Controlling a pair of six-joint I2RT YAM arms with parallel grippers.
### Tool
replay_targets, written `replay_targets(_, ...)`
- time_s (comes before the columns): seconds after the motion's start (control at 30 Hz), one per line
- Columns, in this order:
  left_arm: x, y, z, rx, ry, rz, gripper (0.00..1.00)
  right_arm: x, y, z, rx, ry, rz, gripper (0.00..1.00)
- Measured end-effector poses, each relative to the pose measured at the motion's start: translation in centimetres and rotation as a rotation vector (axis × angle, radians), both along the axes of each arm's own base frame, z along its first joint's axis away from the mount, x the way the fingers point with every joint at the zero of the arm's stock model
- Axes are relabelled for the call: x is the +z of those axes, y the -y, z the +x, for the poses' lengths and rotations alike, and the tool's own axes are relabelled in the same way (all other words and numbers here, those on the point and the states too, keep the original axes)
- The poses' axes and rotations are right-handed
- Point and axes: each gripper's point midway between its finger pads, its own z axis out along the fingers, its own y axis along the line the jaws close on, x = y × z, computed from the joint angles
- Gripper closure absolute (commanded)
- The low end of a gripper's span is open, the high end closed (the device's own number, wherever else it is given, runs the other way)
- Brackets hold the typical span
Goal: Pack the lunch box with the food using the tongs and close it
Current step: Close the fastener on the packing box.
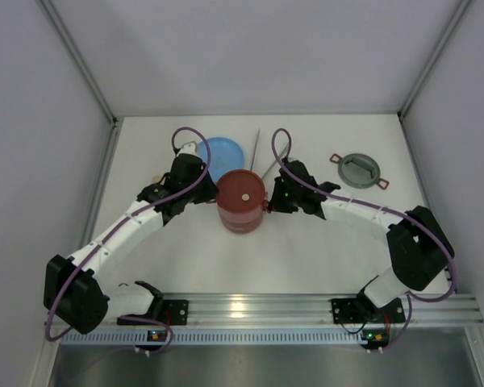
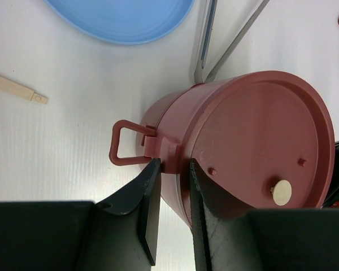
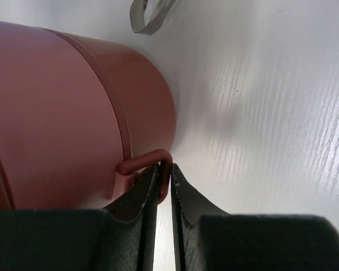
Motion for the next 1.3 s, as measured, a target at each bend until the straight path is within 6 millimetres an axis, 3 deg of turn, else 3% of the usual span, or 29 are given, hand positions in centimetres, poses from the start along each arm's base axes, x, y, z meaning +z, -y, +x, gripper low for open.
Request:
replay_targets(0.53,0.0,0.2,0.7,-0.016,0.024,0.017,0.74,0.5,-1.2,-5.0,0.081,0.005,0.047,0.87)
replay_targets(0.77,0.0,0.7,1.2,-0.020,0.024,0.002,0.74,1.6,-3.7,-8.7,0.215,0.008,0.079,0.79)
replay_targets(0.87,0.0,1.0,1.2,-0.020,0.021,-0.010,0.74,2.2,-3.3,-8.8,0.209,0.047,0.066,0.70)
replay_targets(1.1,0.0,1.2,1.3,-0.020,0.018,-0.019,0.74,3.3,-0.9,-8.2,0.154,0.128,0.015,0.68)
replay_targets(1.3,0.0,1.2,1.3,-0.021,0.018,-0.020,0.75,3.3,0.5,-7.5,0.103,0.161,-0.039,0.87)
